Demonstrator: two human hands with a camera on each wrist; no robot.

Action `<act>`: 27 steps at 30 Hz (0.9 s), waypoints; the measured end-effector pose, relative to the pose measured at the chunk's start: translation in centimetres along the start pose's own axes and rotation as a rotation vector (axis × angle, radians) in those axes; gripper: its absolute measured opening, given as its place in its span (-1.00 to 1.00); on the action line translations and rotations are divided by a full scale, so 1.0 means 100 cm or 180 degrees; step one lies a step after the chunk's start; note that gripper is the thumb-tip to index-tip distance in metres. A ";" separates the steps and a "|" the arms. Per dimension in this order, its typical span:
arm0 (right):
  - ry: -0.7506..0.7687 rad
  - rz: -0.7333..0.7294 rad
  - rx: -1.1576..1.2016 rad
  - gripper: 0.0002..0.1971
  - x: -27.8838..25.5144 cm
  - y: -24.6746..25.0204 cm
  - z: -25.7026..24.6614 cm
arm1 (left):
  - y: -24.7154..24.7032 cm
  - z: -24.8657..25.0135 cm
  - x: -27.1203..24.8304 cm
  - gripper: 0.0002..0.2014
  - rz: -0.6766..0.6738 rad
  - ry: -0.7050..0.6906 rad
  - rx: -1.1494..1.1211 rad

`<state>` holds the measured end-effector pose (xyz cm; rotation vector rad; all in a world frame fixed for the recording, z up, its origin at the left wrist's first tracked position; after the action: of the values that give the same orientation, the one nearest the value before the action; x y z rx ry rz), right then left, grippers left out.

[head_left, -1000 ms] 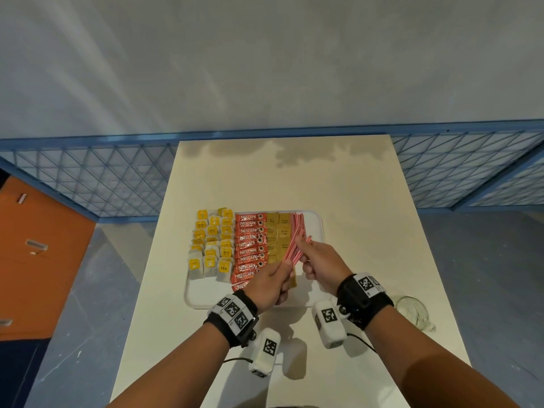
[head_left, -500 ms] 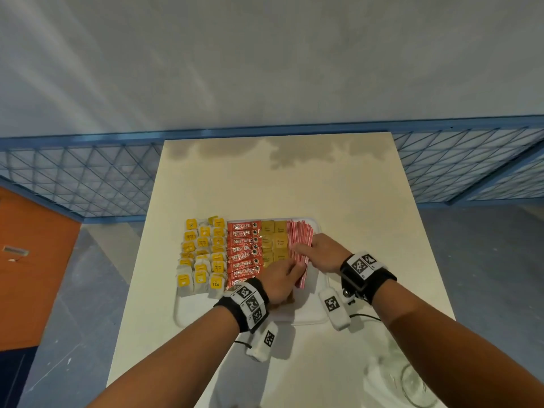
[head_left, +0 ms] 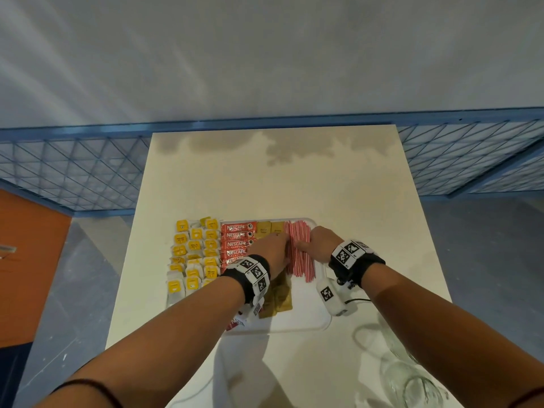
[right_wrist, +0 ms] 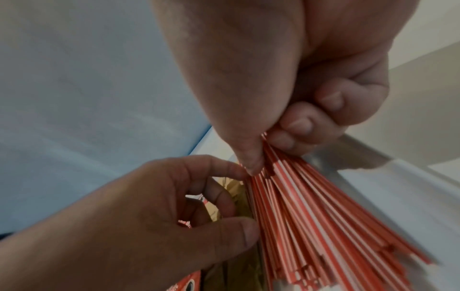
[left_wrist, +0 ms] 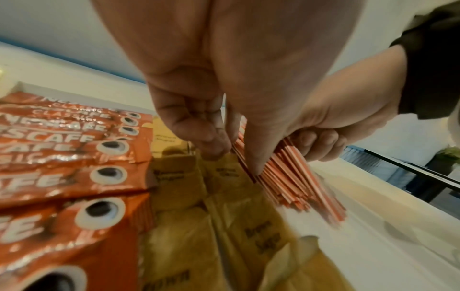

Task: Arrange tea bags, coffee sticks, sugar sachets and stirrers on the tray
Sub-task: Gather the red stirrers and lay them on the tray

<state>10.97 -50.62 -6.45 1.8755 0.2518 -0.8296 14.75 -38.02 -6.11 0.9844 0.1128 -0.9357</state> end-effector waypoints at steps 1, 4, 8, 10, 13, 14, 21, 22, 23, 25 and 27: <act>-0.0031 0.0015 -0.0048 -0.52 -0.001 0.000 0.000 | -0.001 -0.001 0.001 -0.57 0.0007 0.0000 0.0023; -0.0152 0.0116 -0.0183 -0.49 -0.004 0.004 0.002 | -0.003 -0.002 0.003 -0.55 0.0018 -0.0003 0.0055; -0.0320 0.0189 -0.0172 -0.50 -0.005 0.007 0.013 | -0.003 -0.002 0.001 -0.51 0.0051 -0.0079 -0.0030; -0.0364 0.0250 -0.0157 -0.49 -0.008 0.010 0.019 | -0.002 -0.003 -0.002 -0.52 0.0051 -0.0052 -0.0082; -0.0462 0.0338 -0.0288 -0.51 -0.013 0.010 0.030 | -0.003 0.001 -0.006 -0.62 0.0007 -0.0003 -0.0052; -0.0496 0.0337 -0.0357 -0.53 -0.015 0.009 0.032 | -0.004 0.003 -0.008 -0.66 -0.0025 -0.0003 -0.0024; -0.0627 0.0279 -0.0392 -0.66 -0.025 -0.006 0.032 | -0.017 0.015 -0.007 -0.69 -0.0104 0.0036 0.0117; -0.0619 0.0276 -0.0373 -0.69 -0.025 -0.009 0.031 | -0.017 0.016 -0.005 -0.70 -0.0092 0.0033 0.0111; -0.0603 0.0272 -0.0360 -0.72 -0.026 -0.011 0.030 | -0.017 0.018 -0.003 -0.70 -0.0072 0.0038 0.0094; -0.0545 0.0280 -0.0343 -0.80 -0.028 -0.012 0.029 | -0.015 0.021 0.002 -0.71 -0.0007 0.0025 0.0034; -0.0501 0.0309 -0.0322 -0.80 -0.031 -0.012 0.030 | -0.012 0.024 0.007 -0.73 0.0071 0.0016 -0.0059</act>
<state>6.77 -52.12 -6.08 1.7049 0.1020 -0.8767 13.52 -40.51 -5.86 0.9692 0.1143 -0.9105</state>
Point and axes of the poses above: each hand's wrist, its own x-axis towards the middle knuckle, its own y-axis out of the back of the hand, z = x × y, the point moved 8 cm from there along x, towards the middle knuckle, and after that the axes turned 15 degrees about -x, right-handed, at the moved point
